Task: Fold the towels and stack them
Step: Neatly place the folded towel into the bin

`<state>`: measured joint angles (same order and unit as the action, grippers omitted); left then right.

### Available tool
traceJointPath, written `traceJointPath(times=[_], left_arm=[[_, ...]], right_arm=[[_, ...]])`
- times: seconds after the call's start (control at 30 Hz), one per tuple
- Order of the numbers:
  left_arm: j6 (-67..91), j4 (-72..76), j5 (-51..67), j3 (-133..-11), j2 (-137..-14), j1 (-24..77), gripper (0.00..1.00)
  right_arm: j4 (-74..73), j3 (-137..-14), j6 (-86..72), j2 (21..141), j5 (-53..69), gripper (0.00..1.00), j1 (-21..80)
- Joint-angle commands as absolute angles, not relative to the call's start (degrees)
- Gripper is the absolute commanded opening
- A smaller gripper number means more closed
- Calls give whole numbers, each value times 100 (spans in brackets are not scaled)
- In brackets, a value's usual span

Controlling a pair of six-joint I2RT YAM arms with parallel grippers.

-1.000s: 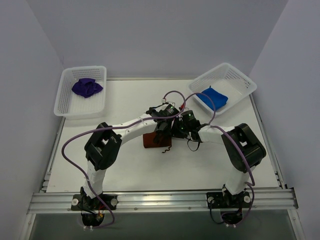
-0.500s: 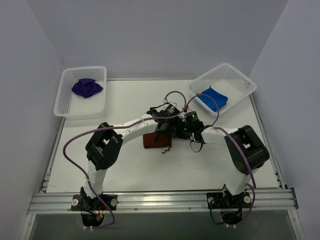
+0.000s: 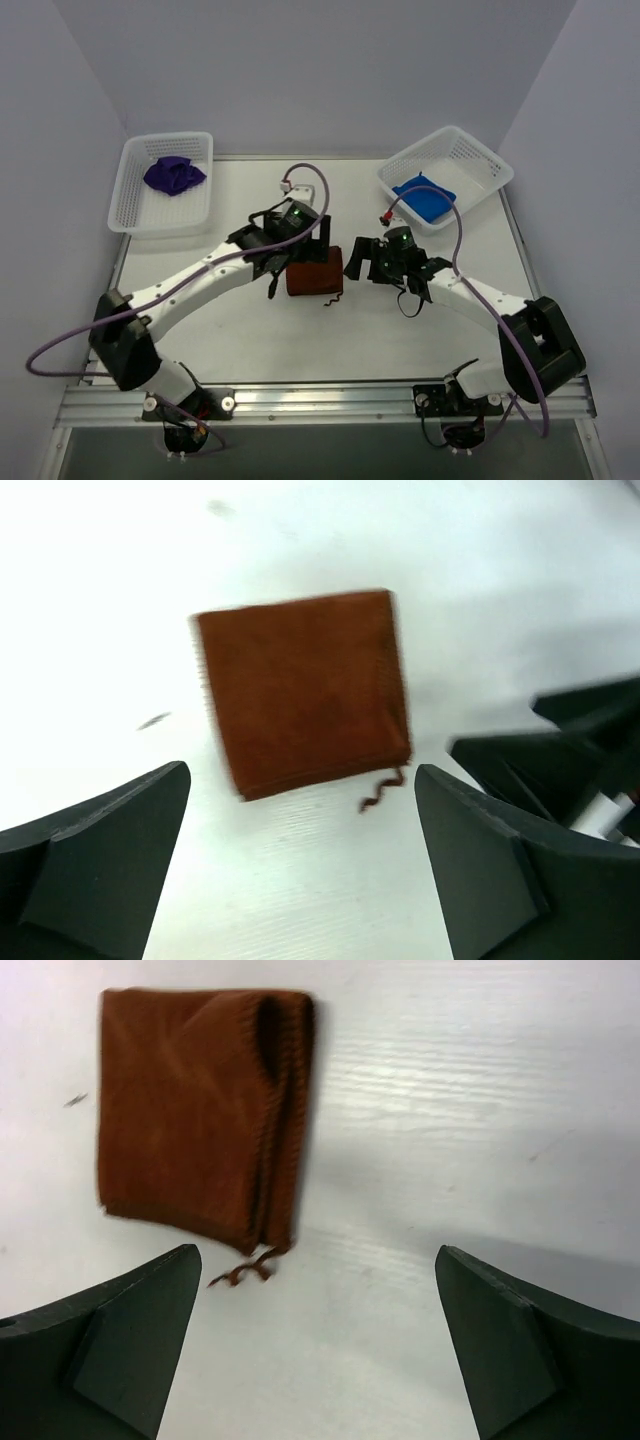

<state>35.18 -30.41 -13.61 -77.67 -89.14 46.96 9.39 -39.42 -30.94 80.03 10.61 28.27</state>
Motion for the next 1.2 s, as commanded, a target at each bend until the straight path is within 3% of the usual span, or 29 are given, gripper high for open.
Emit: traceJointPath(times=[0.0,0.17,0.33,0.43,0.87,1.07,1.17], left_arm=[[3980,-3575,-2511,-7156,-7809,4325,94],[4726,-4095,-2837,-6163,-6690,3219,94],[5158,-4912,-3778,-5529,-5802,2997,94],[5265,-4852,-3727,-5344,-5529,2988,94],[5159,-4702,-3630,-5317,-5853,2944,94],[5124,-4658,-3638,-5300,-5889,2944,94],[5107,-4588,-3612,-5256,-5871,2936,94]], right_arm=[[466,-3824,-3032,7559,853,100,3216],[738,-3858,-3515,7689,563,100,4498],[624,-4394,-3621,8489,378,100,5176],[659,-4693,-3735,9095,343,100,5265],[211,-5704,-3622,10467,-440,100,4677],[1097,-5722,-2570,10520,473,100,3659],[1564,-5922,-2023,10748,1553,100,3219]])
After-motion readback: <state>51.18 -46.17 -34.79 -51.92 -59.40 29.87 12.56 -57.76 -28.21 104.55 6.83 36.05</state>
